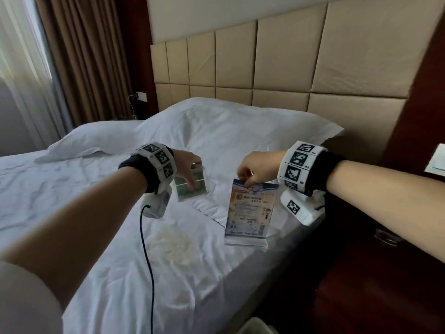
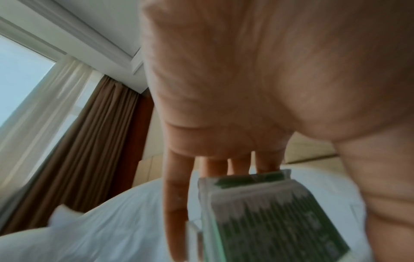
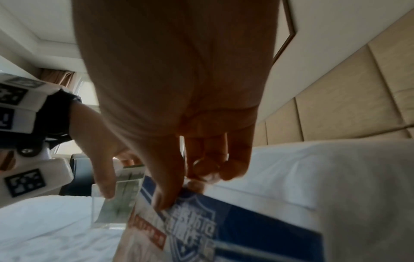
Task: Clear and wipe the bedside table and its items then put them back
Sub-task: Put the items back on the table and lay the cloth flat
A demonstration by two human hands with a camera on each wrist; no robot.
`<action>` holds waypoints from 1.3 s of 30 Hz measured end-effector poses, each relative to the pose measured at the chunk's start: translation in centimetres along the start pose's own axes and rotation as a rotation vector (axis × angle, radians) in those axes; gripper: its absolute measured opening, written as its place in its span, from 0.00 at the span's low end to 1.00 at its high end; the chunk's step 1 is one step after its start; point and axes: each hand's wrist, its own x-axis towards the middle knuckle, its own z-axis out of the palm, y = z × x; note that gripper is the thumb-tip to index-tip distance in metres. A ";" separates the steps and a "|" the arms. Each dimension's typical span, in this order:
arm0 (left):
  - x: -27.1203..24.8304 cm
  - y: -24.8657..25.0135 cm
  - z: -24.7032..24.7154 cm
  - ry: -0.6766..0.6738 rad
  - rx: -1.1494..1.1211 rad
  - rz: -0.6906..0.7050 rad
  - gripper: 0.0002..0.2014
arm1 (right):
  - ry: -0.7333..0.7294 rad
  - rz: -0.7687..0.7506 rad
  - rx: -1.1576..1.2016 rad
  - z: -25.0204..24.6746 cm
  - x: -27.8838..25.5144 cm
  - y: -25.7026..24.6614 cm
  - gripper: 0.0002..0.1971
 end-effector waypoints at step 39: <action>9.8 45.4 0.3 0.058 0.091 0.913 0.35 | -0.075 1.159 -0.079 10.1 -36.6 21.2 0.06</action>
